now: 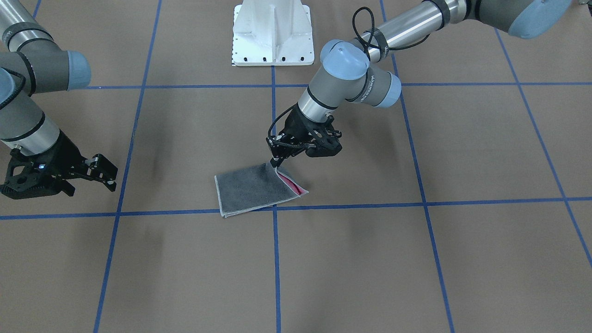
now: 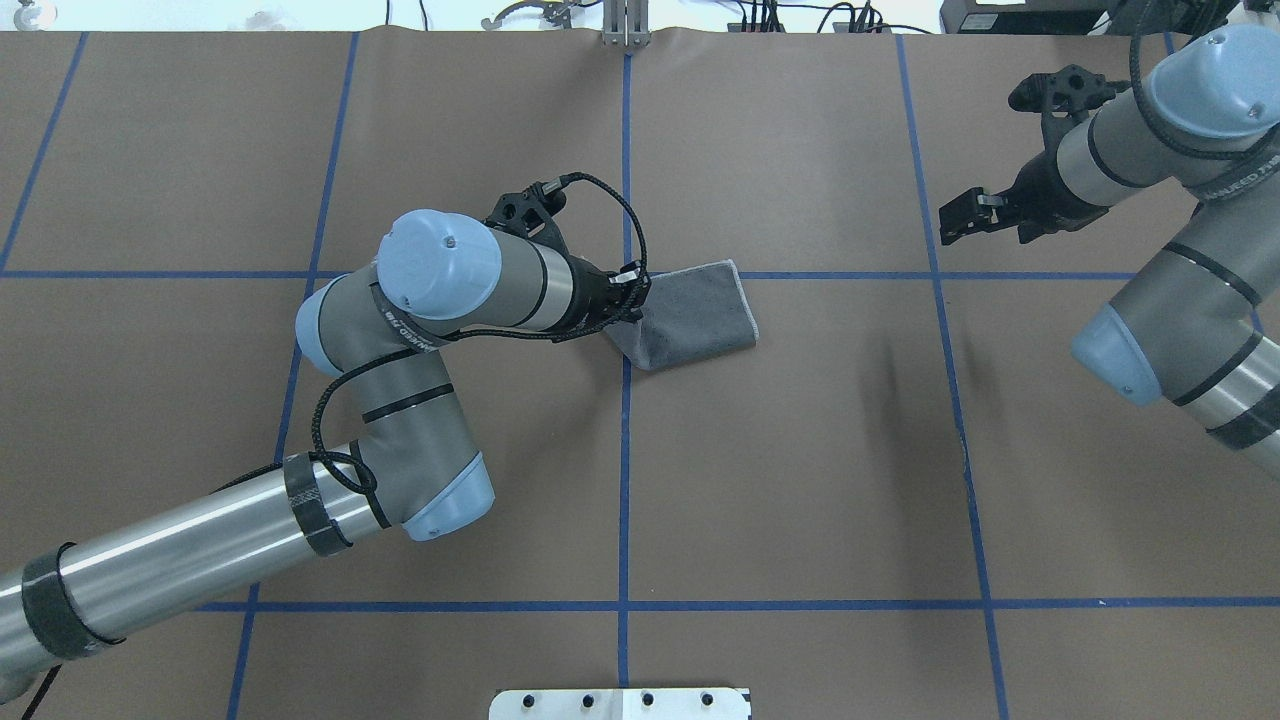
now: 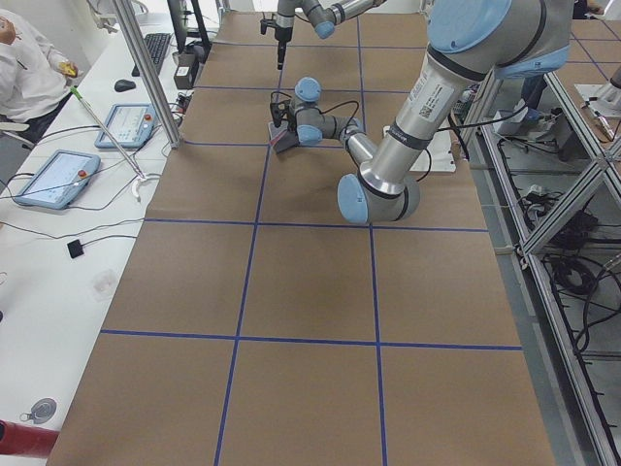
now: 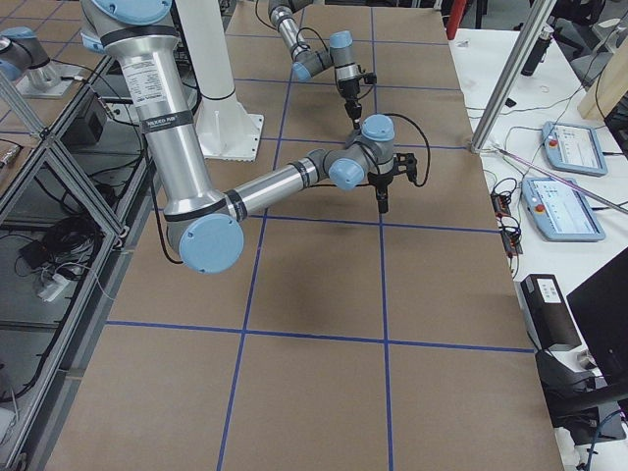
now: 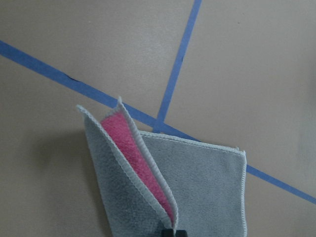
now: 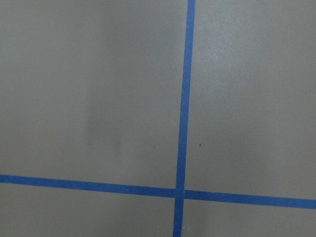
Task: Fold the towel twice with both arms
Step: 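Fold the held end over toward the towel's other short end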
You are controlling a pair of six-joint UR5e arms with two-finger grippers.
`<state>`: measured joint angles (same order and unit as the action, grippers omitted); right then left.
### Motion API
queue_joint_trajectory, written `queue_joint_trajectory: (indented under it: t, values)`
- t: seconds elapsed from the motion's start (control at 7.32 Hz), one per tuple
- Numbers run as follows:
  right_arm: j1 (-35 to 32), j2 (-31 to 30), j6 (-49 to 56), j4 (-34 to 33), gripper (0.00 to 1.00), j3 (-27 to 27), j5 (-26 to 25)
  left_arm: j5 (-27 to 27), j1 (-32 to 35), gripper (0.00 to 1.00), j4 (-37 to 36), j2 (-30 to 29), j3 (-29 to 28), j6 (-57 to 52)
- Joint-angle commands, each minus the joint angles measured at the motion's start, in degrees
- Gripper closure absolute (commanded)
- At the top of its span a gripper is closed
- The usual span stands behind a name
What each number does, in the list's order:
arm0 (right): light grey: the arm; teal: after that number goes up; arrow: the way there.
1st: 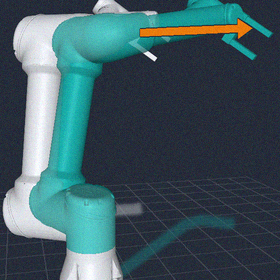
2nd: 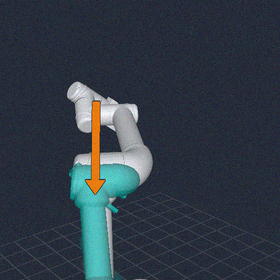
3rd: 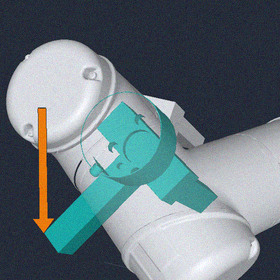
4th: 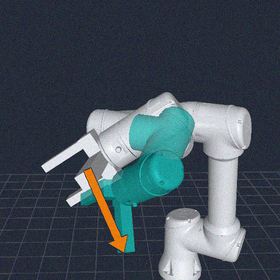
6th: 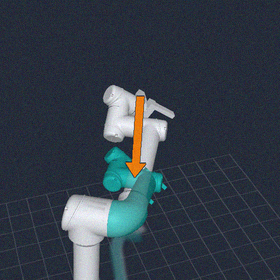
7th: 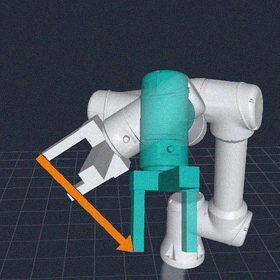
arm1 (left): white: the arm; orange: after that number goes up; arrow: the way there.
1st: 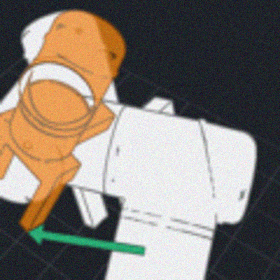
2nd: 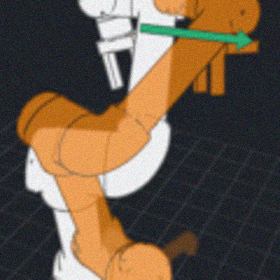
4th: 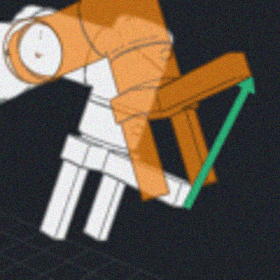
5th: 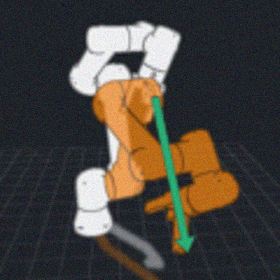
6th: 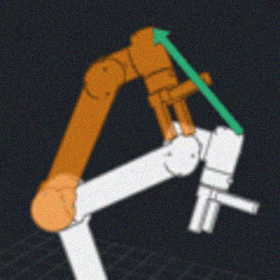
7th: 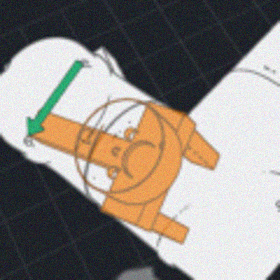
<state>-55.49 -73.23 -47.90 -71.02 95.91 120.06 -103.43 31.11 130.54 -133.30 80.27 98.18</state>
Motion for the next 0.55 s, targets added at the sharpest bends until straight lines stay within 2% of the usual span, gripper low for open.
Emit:
queue_joint_trajectory:
  t: [0.0,0.41]
  values:
    - [-0.06,-0.07,0.0,0.0,0.02,-0.02,-0.09,0.76,-1.39,1.0,-2.92,-2.48,-0.46,-2.36]
    - [-0.06,-0.07,-0.09,0.0,0.02,-0.02,-0.18,2.09,-2.01,1.0,-2.93,-7.21,-5.98,-5.1]
